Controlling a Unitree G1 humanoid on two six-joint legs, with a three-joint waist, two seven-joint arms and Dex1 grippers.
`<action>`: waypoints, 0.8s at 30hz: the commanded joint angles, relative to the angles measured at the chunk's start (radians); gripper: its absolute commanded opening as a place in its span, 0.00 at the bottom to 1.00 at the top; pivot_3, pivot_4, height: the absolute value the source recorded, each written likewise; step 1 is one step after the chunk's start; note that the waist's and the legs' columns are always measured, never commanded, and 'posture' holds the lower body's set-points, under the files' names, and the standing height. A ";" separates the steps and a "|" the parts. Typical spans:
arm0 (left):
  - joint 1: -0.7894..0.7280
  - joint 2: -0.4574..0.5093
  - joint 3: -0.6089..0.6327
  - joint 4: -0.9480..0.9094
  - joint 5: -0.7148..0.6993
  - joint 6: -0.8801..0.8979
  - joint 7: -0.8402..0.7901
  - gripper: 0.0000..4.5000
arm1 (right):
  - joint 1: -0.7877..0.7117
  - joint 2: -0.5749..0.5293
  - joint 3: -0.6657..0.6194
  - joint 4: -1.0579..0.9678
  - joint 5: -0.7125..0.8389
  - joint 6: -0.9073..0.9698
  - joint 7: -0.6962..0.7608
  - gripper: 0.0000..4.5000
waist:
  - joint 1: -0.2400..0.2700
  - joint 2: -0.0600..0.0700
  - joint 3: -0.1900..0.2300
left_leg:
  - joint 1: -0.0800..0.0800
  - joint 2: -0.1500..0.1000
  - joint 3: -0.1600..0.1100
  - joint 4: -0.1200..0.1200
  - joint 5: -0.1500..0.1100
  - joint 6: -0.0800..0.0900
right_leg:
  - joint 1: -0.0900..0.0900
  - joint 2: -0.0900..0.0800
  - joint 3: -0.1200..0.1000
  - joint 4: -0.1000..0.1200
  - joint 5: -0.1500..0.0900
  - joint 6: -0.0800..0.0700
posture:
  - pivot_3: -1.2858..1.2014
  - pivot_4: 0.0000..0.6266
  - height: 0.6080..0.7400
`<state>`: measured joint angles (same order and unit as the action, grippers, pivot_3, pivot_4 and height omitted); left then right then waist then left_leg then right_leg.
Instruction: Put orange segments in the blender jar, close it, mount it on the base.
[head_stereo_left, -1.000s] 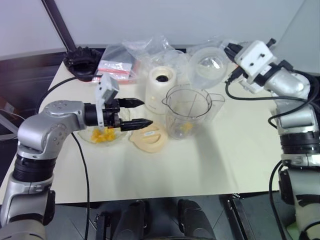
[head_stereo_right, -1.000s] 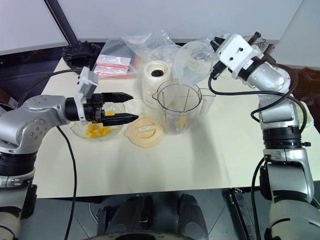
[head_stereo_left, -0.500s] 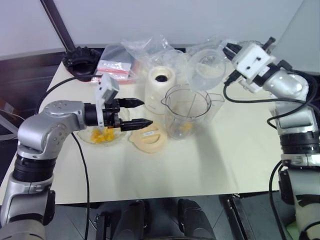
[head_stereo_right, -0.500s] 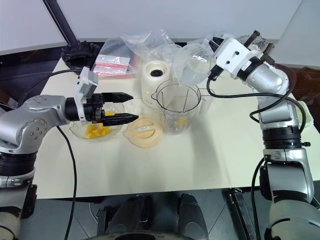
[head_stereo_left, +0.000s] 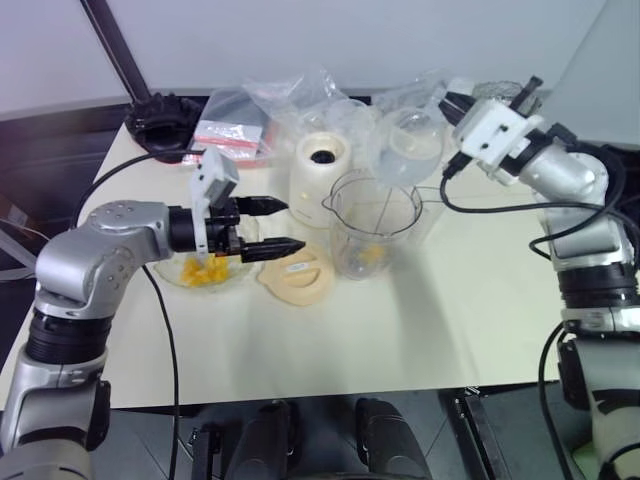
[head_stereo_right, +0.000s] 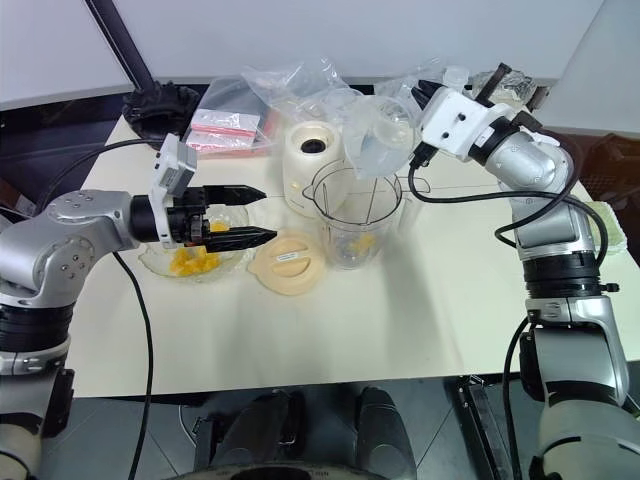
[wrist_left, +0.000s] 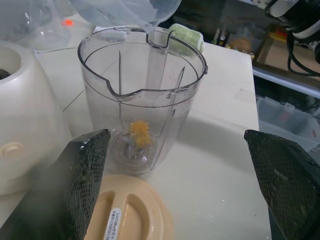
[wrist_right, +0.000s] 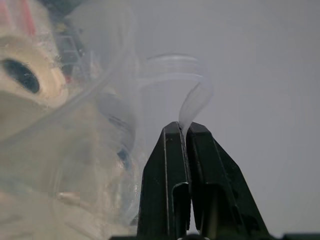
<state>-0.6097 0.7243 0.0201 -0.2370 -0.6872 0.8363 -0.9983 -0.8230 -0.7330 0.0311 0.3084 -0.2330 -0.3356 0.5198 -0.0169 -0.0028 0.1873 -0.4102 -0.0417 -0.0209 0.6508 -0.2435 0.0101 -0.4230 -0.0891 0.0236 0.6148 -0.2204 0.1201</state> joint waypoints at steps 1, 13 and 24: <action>-0.005 -0.003 0.010 -0.018 -0.003 -0.021 -0.002 1.00 | -0.016 -0.008 -0.028 -0.016 0.007 -0.015 -0.031 0.00 | 0.000 0.000 0.000 | 0.000 0.000 0.000 0.000 0.000 0.000 | 0.000 0.000 0.000 0.000 0.000 0.000 | 0.52 0.24 1.00; -0.007 -0.006 0.011 -0.017 0.000 -0.019 -0.002 1.00 | -0.014 0.028 -0.084 -0.003 0.097 0.091 -0.036 0.00 | 0.000 0.000 0.000 | 0.000 0.000 0.000 0.000 0.000 0.000 | 0.000 0.000 0.000 0.000 0.000 0.000 | 0.52 0.24 1.00; -0.007 -0.035 0.030 -0.032 -0.050 0.003 0.005 1.00 | -0.046 0.139 -0.467 -0.047 0.503 0.669 -0.246 0.00 | 0.008 0.000 0.000 | 0.000 0.000 -0.001 0.000 0.000 -0.001 | 0.000 -0.001 0.000 0.001 0.000 0.000 | 0.52 0.24 1.00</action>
<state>-0.6096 0.6951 0.0216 -0.2378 -0.7104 0.8419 -0.9975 -0.8398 -0.5902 -0.3529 0.3130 0.2087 0.2972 0.3272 -0.0086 -0.0030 0.1874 -0.4102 -0.0422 -0.0216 0.6504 -0.2430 0.0095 -0.4230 -0.0900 0.0238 0.6158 -0.2203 0.1198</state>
